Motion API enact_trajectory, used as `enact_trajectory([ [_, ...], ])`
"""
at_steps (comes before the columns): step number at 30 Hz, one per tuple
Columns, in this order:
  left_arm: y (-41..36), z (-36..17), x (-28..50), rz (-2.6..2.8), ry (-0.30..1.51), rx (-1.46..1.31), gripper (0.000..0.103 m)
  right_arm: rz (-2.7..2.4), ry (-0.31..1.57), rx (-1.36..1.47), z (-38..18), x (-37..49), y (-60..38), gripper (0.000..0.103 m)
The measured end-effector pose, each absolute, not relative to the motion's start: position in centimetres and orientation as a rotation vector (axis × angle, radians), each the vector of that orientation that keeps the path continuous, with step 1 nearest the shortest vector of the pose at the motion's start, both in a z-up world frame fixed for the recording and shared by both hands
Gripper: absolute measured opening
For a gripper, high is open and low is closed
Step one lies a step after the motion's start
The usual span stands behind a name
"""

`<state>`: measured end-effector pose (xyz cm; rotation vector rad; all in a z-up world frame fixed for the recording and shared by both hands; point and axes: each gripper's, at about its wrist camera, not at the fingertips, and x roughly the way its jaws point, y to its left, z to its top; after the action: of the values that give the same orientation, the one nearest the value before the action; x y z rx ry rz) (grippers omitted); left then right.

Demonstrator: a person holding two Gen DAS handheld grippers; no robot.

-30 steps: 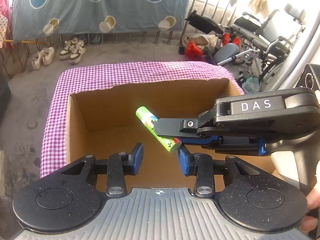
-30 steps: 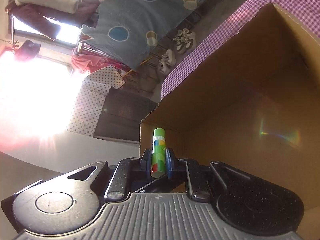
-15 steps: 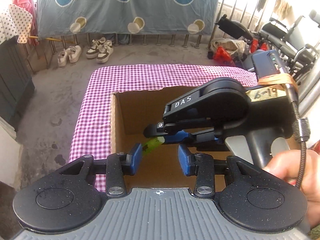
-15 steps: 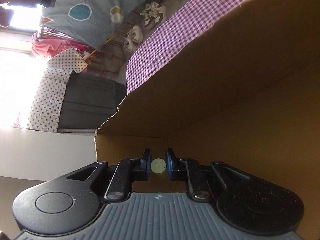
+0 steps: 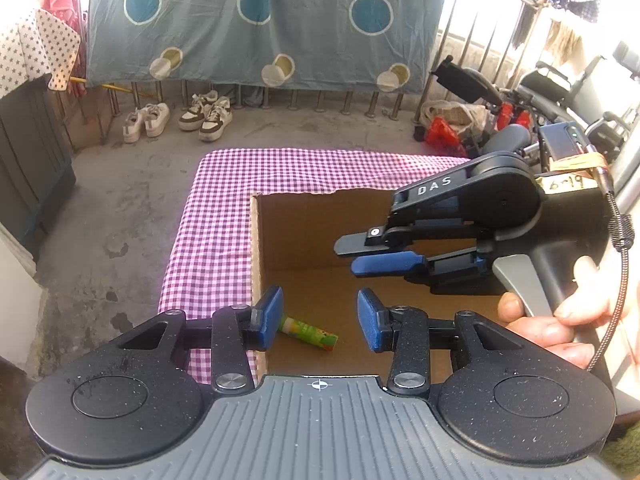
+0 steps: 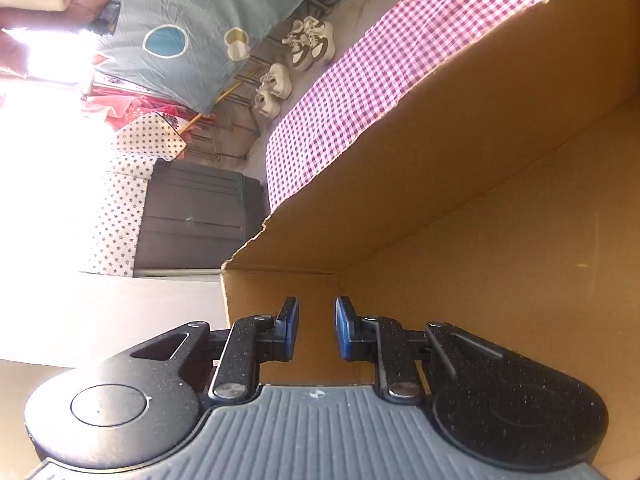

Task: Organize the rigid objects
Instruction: 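Carry the glue stick into the cardboard box and open the right gripper, then move the right tool back to the black key fob and grasp it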

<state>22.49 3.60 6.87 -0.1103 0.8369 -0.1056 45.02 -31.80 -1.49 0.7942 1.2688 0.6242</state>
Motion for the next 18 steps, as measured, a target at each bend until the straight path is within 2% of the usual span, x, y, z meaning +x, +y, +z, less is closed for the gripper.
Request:
enact_trajectory([
  [10, 3.2, 8.9, 17.4, -0.152, 0.781, -0.135, 0.043, 0.807, 1.085, 0.87, 4.2, 36.7, -43.5, 0.022],
  [18, 0.7, 8.2, 13.7, -0.283, 0.772, -0.139, 0.046, 0.814, 0.937, 0.889, 3.9, 28.6, -53.5, 0.023],
])
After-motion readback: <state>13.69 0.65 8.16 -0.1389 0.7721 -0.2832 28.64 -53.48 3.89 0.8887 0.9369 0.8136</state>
